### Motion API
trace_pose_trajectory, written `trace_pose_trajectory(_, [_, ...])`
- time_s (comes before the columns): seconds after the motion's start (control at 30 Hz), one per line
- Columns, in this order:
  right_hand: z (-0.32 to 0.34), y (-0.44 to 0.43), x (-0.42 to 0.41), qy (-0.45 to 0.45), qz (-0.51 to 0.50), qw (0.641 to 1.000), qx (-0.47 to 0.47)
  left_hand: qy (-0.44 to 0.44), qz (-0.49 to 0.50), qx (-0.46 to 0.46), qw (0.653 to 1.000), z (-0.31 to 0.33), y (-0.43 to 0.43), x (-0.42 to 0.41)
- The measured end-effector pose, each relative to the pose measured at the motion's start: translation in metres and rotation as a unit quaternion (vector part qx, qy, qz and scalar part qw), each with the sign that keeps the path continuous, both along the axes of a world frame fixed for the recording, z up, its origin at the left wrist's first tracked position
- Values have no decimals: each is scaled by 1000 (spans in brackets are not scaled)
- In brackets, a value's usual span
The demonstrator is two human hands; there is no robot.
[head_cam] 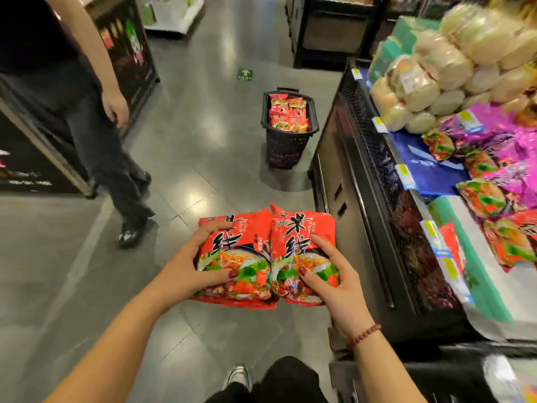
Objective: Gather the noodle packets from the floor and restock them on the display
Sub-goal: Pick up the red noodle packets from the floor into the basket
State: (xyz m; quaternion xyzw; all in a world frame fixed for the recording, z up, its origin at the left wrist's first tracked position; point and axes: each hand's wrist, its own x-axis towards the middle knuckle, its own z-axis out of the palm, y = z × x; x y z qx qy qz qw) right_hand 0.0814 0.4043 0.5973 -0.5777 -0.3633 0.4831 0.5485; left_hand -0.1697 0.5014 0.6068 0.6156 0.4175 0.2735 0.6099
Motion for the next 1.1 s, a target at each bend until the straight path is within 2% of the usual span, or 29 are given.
trace_pose_trajectory(0.17, [-5, 104, 35, 0, 13, 1000, -9, 1, 19, -16, 1000, -11, 98, 33])
trace_pose_trajectory(0.57, [-10, 384, 164, -27, 49, 998, 20, -29, 63, 19, 997, -15, 354, 158])
trace_pose_trajectory(0.8, [-21, 515, 204, -15, 47, 999, -3, -16, 61, -18, 998, -29, 485, 197])
trace_pose_trajectory(1.1, [-37, 698, 240, -17, -14, 1000, -15, 2, 5, -29, 1000, -45, 698, 243])
